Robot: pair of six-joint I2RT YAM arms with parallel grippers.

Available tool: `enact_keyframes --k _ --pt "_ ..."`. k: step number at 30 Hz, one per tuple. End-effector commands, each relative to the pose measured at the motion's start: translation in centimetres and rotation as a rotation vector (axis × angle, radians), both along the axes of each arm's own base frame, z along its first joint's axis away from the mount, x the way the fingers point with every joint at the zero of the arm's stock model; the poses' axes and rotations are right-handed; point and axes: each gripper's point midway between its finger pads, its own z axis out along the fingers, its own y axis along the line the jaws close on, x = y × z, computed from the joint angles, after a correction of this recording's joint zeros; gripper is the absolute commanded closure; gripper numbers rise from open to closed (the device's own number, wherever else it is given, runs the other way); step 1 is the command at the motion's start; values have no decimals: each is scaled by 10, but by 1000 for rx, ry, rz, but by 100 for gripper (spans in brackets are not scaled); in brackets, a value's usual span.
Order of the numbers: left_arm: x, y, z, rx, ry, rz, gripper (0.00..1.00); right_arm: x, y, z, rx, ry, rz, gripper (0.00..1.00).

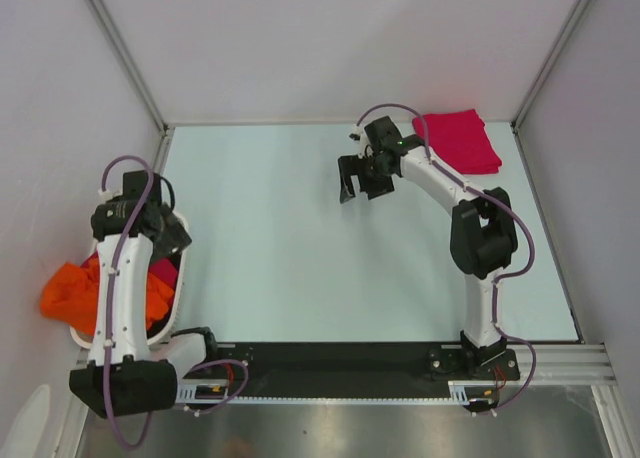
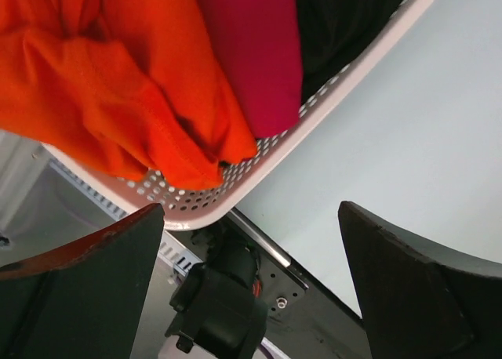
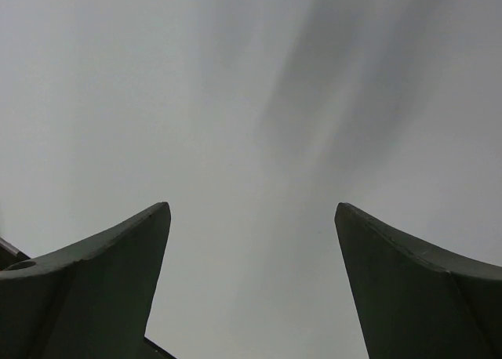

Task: Fold and stack the t-shirts
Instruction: Grab crumpled tshirt from bin with the left arm

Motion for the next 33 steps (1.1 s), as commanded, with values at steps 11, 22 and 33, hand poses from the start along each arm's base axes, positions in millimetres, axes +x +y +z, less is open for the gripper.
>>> enact_keyframes --k 11,22,33 --pt "20 27 -21 150 342 -7 0 0 -7 14 53 4 -32 7" --pt "21 35 -19 163 360 29 0 10 -28 6 119 67 -105 9" --pt "18 76 -12 286 295 229 0 33 -11 3 210 113 -118 11"
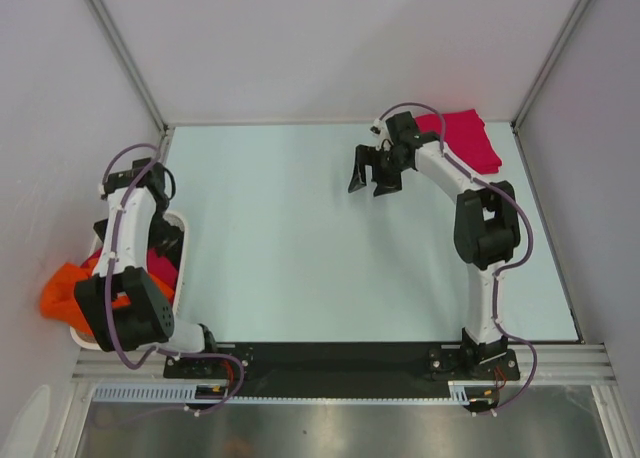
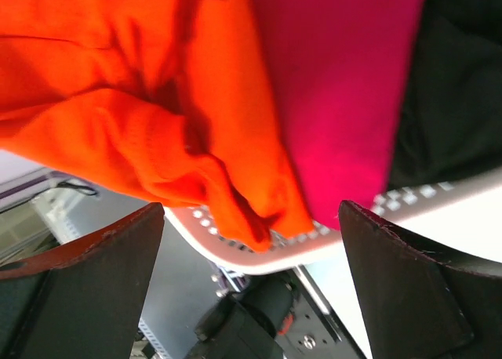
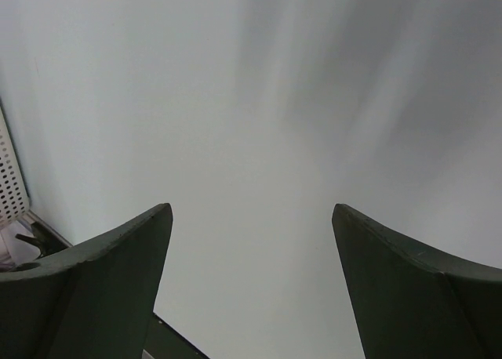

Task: Fold and stack the t-shirts
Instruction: Grab crumpled tshirt from bin with the left arm

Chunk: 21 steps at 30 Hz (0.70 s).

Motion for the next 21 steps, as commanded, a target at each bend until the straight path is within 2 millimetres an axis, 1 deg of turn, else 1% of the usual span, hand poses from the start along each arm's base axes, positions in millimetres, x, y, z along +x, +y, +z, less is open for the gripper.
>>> enact_keyframes --k 1,3,4,7,11,12,15,16,17,19,21 --pt "-10 26 29 171 -9 42 0 7 12 7 63 8 5 11" --pt "-15 41 39 247 21 62 1 6 11 4 60 14 4 11" --pt "-16 44 38 236 36 59 0 6 9 4 61 15 2 11" --pt "-18 50 23 184 61 89 0 5 6 3 55 10 0 11" --pt "-21 56 -2 138 122 119 0 4 3 4 55 5 1 11" --pt "-21 58 -11 119 160 115 0 4 3 5 57 4 2 11" --pt "-17 55 -30 59 172 104 2 5 2 5 56 1 1 11" --pt "-14 51 -38 22 158 97 4 6 2 6 56 -1 1 11" --pt "-14 48 -42 8 160 93 9 7 0 5 54 -1 -2 11" --pt "-14 48 -50 -3 173 88 14 8 0 5 53 -2 1 11" --pt "-15 46 -55 -17 188 88 30 10 -2 6 53 -5 -5 11"
